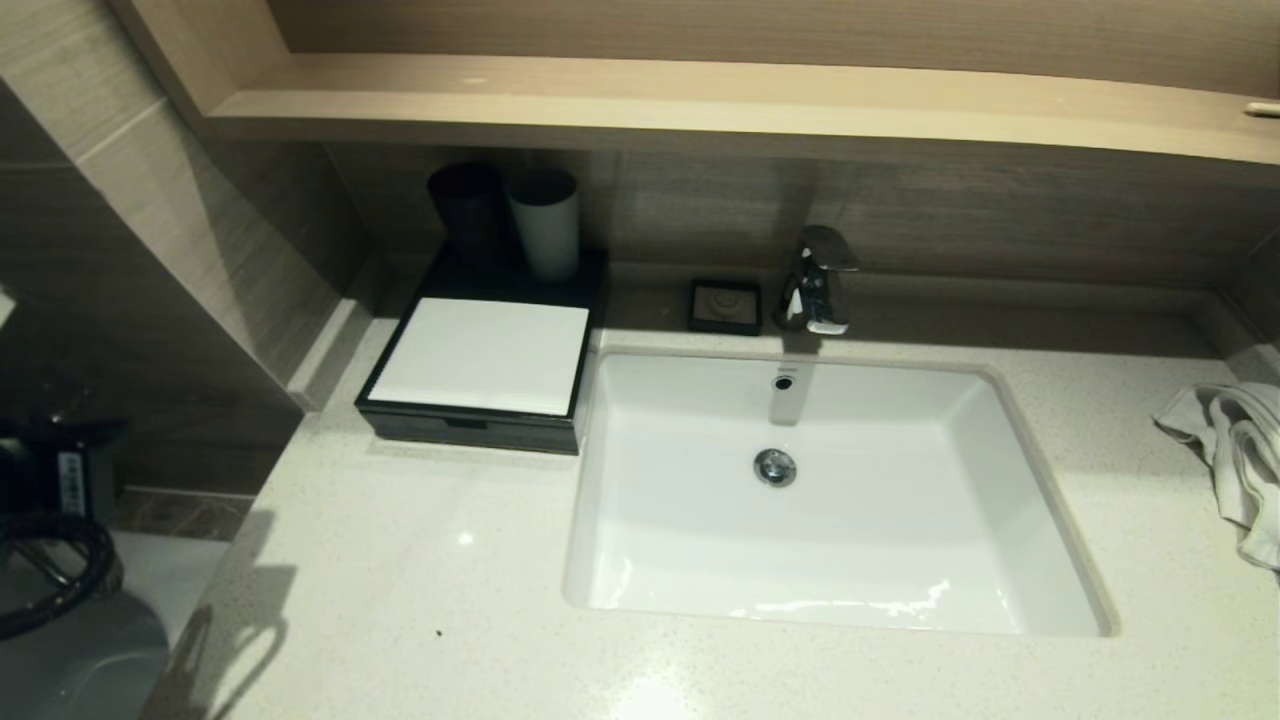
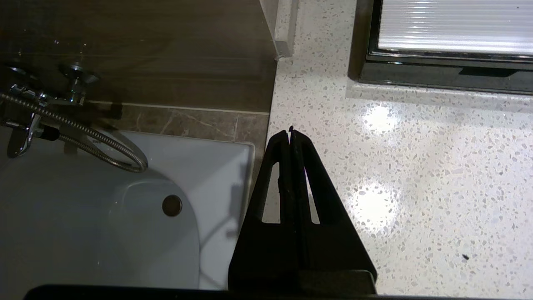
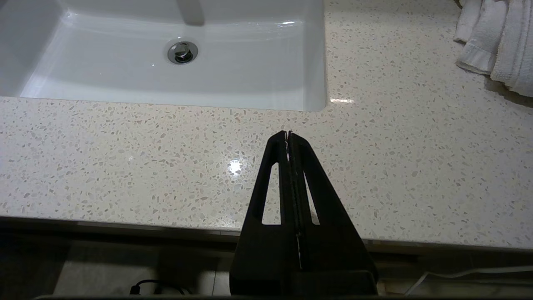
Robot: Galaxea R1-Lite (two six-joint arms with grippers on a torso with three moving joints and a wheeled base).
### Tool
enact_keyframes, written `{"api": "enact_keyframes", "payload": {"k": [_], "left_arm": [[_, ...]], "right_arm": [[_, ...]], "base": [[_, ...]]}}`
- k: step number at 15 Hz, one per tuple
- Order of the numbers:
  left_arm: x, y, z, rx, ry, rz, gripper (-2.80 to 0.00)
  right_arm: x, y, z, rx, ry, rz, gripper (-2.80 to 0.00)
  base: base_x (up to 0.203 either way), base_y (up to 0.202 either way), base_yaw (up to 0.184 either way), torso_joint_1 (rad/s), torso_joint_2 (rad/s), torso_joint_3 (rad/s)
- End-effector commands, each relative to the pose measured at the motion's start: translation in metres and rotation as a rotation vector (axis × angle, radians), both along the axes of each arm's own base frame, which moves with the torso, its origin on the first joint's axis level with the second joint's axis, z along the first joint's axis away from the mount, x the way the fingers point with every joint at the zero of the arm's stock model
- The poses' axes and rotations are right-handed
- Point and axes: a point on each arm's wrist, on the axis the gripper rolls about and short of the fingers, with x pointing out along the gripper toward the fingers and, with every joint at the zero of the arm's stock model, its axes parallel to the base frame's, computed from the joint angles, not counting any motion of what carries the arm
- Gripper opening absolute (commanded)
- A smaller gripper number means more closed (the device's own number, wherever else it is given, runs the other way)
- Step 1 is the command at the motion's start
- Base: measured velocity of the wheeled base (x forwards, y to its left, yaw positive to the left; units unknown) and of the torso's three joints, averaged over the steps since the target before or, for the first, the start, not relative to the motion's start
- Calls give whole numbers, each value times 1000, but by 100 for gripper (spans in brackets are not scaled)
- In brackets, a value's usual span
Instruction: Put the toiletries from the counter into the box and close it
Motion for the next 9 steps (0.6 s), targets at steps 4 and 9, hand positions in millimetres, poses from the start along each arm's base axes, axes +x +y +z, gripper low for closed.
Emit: {"api": "enact_keyframes", "payload": {"k": [4,9], "left_arm": [[-56,0,-13,17,-102,-4,-280],[-96,0,-38,62,-157,-17,-280]], "right_arm": [[0,0,0,0,0,1,-280],[0,0,0,0,0,1,-280]], "base": [[0,0,0,0,0,0],[0,0,0,0,0,0]]}}
